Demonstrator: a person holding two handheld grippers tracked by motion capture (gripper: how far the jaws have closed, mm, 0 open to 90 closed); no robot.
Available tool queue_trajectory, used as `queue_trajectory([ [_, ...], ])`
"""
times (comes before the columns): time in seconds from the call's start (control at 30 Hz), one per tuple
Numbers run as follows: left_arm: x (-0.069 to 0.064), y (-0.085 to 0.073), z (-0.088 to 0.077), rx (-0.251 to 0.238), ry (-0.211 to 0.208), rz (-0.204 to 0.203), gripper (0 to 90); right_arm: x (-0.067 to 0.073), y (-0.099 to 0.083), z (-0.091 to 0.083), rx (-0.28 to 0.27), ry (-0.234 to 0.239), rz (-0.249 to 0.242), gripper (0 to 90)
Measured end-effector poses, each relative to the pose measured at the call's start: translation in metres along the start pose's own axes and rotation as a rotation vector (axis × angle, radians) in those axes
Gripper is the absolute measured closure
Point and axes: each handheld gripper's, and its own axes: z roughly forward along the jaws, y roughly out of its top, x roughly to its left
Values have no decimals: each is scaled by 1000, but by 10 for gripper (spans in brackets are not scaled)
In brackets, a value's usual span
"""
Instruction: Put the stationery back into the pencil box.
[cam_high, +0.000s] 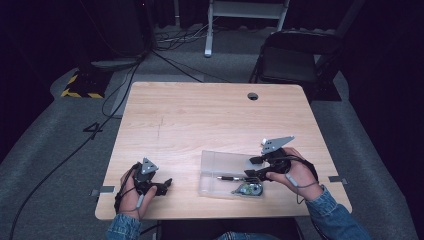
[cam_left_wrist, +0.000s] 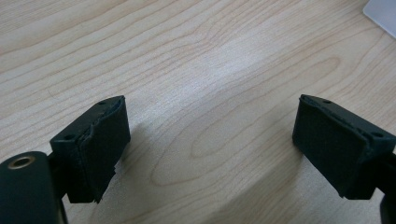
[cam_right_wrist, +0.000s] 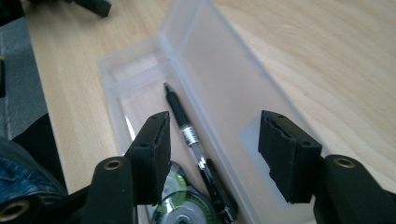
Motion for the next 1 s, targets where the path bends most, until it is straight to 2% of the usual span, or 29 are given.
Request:
queue_trajectory([
  [0.33, 0, 1, 0, 5, -2, 1, 110, -20, -3, -26, -61, -99, 53, 462],
  [0.5, 0, 1, 0, 4, -2, 1, 110, -32, -7, -34, -65, -166, 70, 485],
  [1.0, 0, 1, 0, 5, -2, 1, 110, -65, -26, -34, -28, -283, 108, 486],
])
